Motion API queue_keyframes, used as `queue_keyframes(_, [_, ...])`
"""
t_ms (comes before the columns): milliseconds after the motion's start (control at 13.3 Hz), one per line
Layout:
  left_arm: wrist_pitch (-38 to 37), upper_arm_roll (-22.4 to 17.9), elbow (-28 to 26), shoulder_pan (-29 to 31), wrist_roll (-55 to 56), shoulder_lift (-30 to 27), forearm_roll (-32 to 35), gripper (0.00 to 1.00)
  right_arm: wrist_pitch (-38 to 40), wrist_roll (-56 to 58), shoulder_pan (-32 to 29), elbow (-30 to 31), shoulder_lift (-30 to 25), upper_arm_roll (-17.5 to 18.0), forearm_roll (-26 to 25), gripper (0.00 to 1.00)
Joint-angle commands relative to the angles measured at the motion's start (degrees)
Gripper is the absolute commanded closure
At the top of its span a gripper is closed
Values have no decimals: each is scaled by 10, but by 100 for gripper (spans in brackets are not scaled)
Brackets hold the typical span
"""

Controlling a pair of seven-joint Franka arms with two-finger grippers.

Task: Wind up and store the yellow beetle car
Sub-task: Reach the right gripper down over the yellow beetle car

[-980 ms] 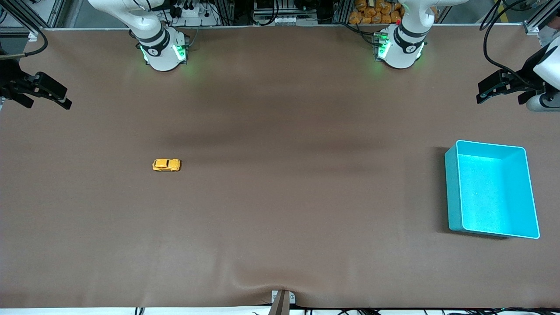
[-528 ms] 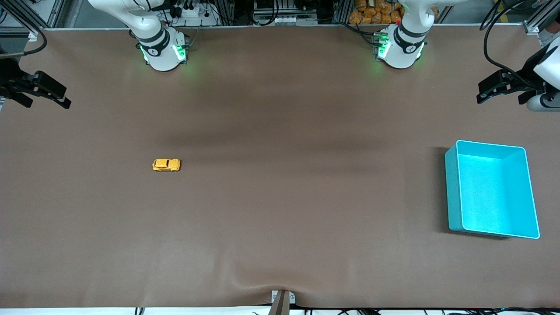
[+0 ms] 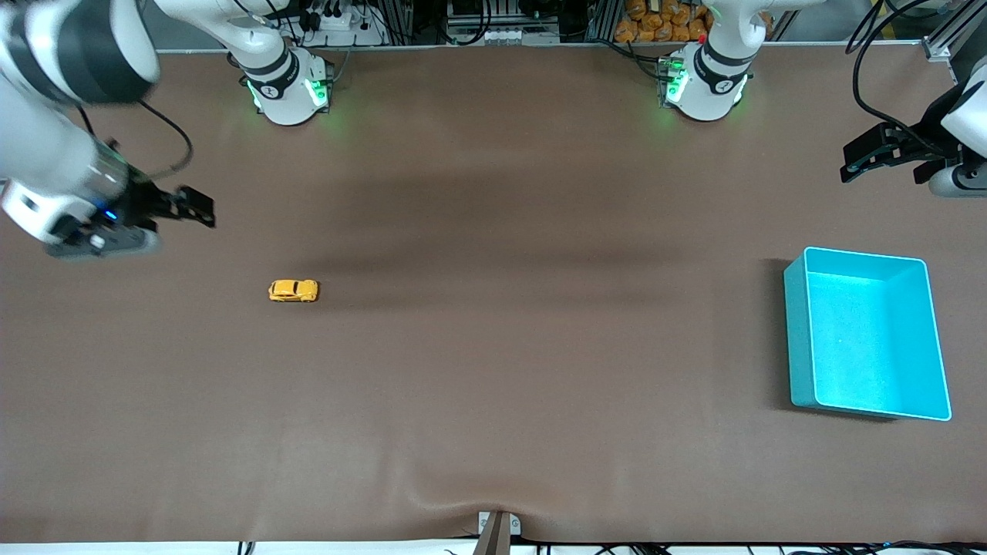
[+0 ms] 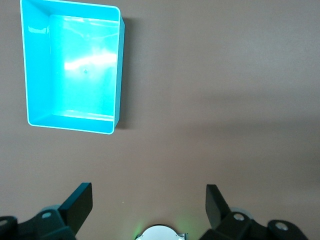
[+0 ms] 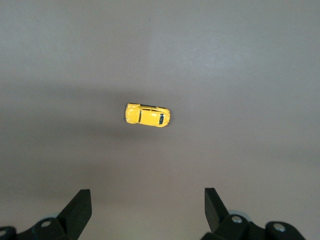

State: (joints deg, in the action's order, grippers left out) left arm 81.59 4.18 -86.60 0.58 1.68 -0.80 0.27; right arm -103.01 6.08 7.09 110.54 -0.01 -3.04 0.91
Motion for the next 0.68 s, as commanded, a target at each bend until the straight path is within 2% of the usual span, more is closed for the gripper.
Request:
queue_keyframes(0, [-1,2,6,6,6,2,-12,0,-59,37,-1,53,30,1,-8,0])
queue_keyframes(301, [-1,2,6,5,7,3,-12,0,-172,245,-5,88,103,1,-22,0])
queue_keyframes(452, [-1,2,6,5,7,3,-12,0,-236,354,5,113,118,2,-84,0])
queue_keyframes(603, [-1,2,6,5,7,3,-12,0,-290,422,11,151,128,2,-97,3])
